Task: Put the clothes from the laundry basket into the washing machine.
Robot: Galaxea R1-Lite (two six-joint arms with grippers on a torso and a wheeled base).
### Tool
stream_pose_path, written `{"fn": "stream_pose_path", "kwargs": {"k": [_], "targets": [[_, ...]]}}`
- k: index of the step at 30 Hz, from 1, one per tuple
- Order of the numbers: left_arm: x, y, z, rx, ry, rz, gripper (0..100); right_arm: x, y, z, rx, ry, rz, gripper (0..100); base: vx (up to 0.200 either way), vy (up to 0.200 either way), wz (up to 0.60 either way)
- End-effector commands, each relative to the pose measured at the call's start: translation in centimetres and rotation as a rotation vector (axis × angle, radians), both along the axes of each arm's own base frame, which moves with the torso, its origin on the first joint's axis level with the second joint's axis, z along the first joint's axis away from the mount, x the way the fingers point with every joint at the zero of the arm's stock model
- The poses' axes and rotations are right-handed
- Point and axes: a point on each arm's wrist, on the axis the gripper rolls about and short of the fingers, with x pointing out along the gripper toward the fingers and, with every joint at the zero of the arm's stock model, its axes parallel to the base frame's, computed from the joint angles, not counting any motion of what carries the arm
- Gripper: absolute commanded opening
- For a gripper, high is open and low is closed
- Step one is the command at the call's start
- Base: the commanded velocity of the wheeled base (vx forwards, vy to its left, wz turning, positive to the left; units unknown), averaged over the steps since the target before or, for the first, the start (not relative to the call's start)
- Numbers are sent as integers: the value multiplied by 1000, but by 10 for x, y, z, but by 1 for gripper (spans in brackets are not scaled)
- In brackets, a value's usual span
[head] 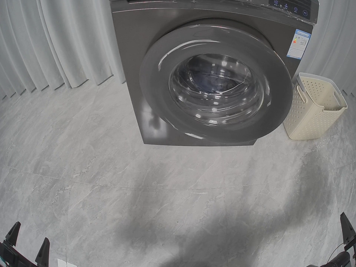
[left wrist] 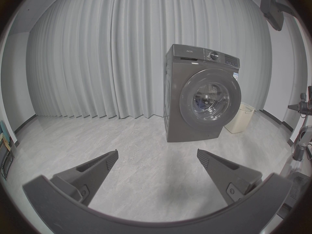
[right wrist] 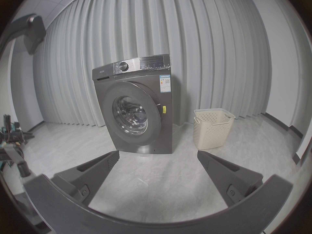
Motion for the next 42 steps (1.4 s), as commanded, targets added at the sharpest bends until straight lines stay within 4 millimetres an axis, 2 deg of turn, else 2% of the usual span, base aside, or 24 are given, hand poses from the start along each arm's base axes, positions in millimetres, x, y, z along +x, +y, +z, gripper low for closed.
{"fn": "stream_pose_path", "kwargs": {"k": [1,2,4,5,9,13,14,15,19,23,29,36,42], "targets": [[1,0,-5,0,13,0,100,23,2,25,46,172,119,100,0,-200,0],[1,0,-5,0,13,1,100,75,9,36,99,390,232,100,0,-200,0],[1,0,-5,0,13,1,100,99,15,42,95,401,266,100,0,-100,0],[1,0,-5,0,11,0,100,120,23,46,89,396,319,100,0,0,0],[1,0,-5,1,11,0,100,166,51,50,99,341,412,100,0,0,0],[1,0,-5,0,11,0,100,199,77,50,148,320,418,100,0,0,0],[1,0,-5,0,11,0,100,199,77,50,148,320,418,100,0,0,0],[1,0,-5,0,11,0,100,209,89,51,185,321,426,100,0,0,0],[1,0,-5,0,11,0,100,217,111,58,241,322,481,100,0,0,0],[1,0,-5,-2,11,0,100,229,122,67,250,298,495,100,100,0,0],[1,0,-5,-2,11,1,100,238,127,83,265,248,506,100,200,0,0],[1,0,-5,-2,13,1,100,241,128,90,274,218,508,100,29,0,0],[1,0,-5,-2,11,1,100,243,127,94,279,201,505,100,200,0,0]]}}
